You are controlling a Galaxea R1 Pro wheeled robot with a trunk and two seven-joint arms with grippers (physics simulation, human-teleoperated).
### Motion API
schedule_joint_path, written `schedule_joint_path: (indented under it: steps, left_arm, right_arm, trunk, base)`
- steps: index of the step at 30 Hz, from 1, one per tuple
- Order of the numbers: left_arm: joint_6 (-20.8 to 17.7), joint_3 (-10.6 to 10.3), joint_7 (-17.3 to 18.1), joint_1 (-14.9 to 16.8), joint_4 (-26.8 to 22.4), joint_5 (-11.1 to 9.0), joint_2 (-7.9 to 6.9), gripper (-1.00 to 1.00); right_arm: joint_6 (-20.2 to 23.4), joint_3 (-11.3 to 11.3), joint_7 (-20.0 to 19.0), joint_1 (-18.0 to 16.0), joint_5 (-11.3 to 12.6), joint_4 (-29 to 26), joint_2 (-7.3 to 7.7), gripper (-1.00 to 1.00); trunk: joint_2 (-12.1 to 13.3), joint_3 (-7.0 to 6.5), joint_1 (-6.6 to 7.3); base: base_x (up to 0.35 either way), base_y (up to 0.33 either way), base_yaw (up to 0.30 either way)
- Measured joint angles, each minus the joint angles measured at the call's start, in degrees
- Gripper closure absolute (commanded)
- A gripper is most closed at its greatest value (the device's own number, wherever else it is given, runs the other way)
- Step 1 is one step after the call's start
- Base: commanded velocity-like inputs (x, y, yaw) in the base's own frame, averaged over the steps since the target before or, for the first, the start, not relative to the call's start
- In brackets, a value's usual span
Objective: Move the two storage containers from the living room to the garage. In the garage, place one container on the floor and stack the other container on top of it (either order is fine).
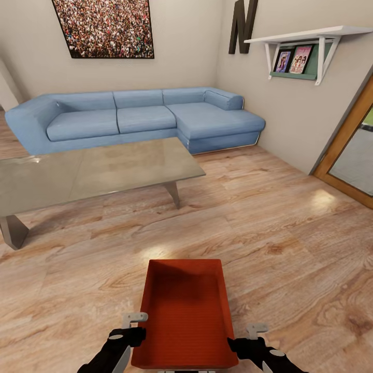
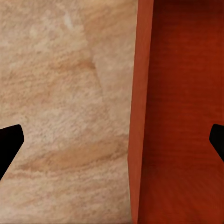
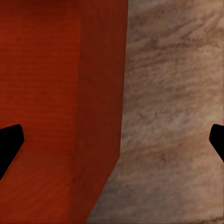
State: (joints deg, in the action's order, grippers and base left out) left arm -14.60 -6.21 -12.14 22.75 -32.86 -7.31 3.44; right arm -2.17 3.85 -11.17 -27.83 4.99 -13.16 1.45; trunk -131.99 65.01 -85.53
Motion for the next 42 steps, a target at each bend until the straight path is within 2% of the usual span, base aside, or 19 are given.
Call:
schedule_joint_path:
  steps: [5,7,10,23,27,37,39,42]
  left_arm:
    - [0.07,0.00,0.00,0.00,0.00,0.00,0.03,-1.00]
    - [0.08,0.00,0.00,0.00,0.00,-0.01,0.03,-1.00]
    - [0.09,0.00,0.00,0.00,0.00,-0.07,0.04,-1.00]
    - [0.09,0.00,0.02,0.00,0.00,-0.14,0.37,-1.00]
    - [0.10,0.00,1.15,0.00,0.00,0.00,1.06,-1.00]
    - [-0.16,0.00,2.10,0.00,0.00,0.00,1.07,-1.00]
    - [-0.84,-0.01,2.14,0.03,0.00,0.00,1.04,-1.00]
    - [-4.61,-0.03,3.57,0.17,-0.05,0.04,0.85,-1.00]
  right_arm:
    - [0.00,-0.02,-1.04,0.00,0.08,0.00,0.00,-1.00]
    - [-0.01,-0.08,-3.33,0.00,0.10,0.00,0.00,-1.00]
    - [-0.01,-0.12,-4.36,0.00,0.10,0.00,0.00,-1.00]
    - [0.09,-0.24,-4.71,0.00,0.18,0.00,0.00,-1.00]
    - [0.15,-0.24,-4.71,0.00,0.18,0.00,0.00,-1.00]
    - [0.16,-0.20,-4.71,0.00,0.18,0.00,0.00,-1.00]
    - [0.16,-0.19,-4.71,0.00,0.18,0.00,0.00,-1.00]
    - [0.16,-0.19,-4.71,0.00,0.18,0.00,0.00,-1.00]
  trunk:
    - [0.00,0.00,0.00]
    - [0.00,0.00,0.00]
    - [0.00,0.00,0.00]
    - [0.00,0.00,0.00]
    - [0.00,0.00,0.00]
    - [0.00,0.00,0.00]
    - [0.00,0.00,0.00]
    - [0.00,0.00,0.00]
  base:
    - [0.000,0.000,0.000]
    - [0.000,0.000,0.000]
    - [0.000,0.000,0.000]
    - [0.000,0.000,0.000]
    - [0.000,0.000,0.000]
    - [0.000,0.000,0.000]
    - [0.000,0.000,0.000]
    - [0.000,0.000,0.000]
